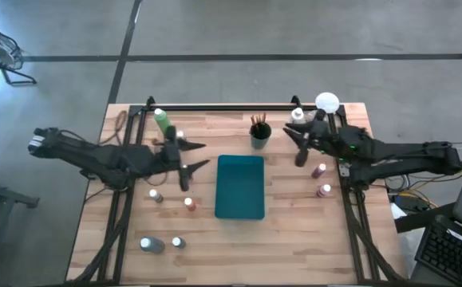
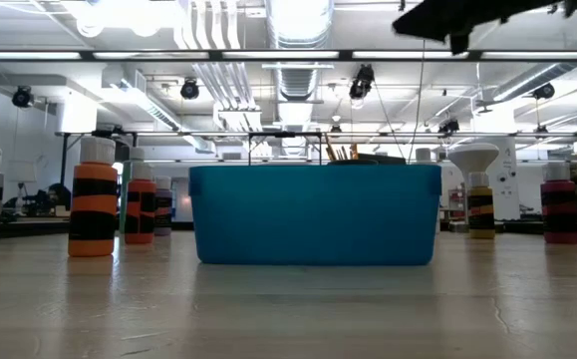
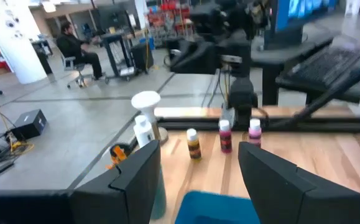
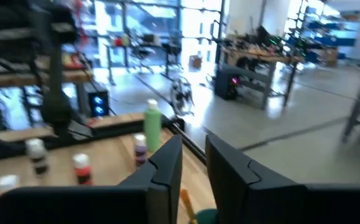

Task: Pick & Place Paint Supplies
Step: Put the large green paint bottle into the blue bin

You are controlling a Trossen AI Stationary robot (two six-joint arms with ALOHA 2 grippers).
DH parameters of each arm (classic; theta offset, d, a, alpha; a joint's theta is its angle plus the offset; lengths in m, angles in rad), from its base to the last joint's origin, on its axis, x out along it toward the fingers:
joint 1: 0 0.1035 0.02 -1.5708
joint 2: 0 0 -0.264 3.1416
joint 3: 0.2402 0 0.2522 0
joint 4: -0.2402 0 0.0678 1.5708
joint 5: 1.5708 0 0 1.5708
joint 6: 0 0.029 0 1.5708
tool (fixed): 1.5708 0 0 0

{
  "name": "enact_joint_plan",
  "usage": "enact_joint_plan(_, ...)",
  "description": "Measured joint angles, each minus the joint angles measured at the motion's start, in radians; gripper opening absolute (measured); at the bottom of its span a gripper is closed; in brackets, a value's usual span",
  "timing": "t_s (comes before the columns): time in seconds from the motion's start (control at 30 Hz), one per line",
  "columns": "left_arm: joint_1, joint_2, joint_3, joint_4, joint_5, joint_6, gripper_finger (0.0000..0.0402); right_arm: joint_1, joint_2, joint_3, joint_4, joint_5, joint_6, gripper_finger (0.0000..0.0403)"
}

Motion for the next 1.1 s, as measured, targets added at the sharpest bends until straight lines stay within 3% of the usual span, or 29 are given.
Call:
enact_joint_plan(0.33, 0.001, -0.169, 0.0, -0.064, -0.027, -0.003, 0.0222, 0.103, -0.175, 0.0, -0.072, -0.012, 0.005, 0.0022)
enact_joint_plan(0.73, 0.001, -0.203, 0.0, -0.173, -0.047, 0.08, 0.0222, 0.109, -0.184, 0.0, -0.113, -0.011, 0.0, 0.003)
enact_joint_plan(0.87, 0.001, -0.205, 0.0, -0.278, -0.152, -0.036, 0.0222, 0.109, -0.183, 0.0, -0.176, -0.011, 0.027, 0.0039)
enact_joint_plan(1.1, 0.004, -0.198, 0.0, -0.441, -0.465, -0.238, 0.0221, 0.109, -0.177, -0.001, -0.236, -0.011, 0.044, 0.0057)
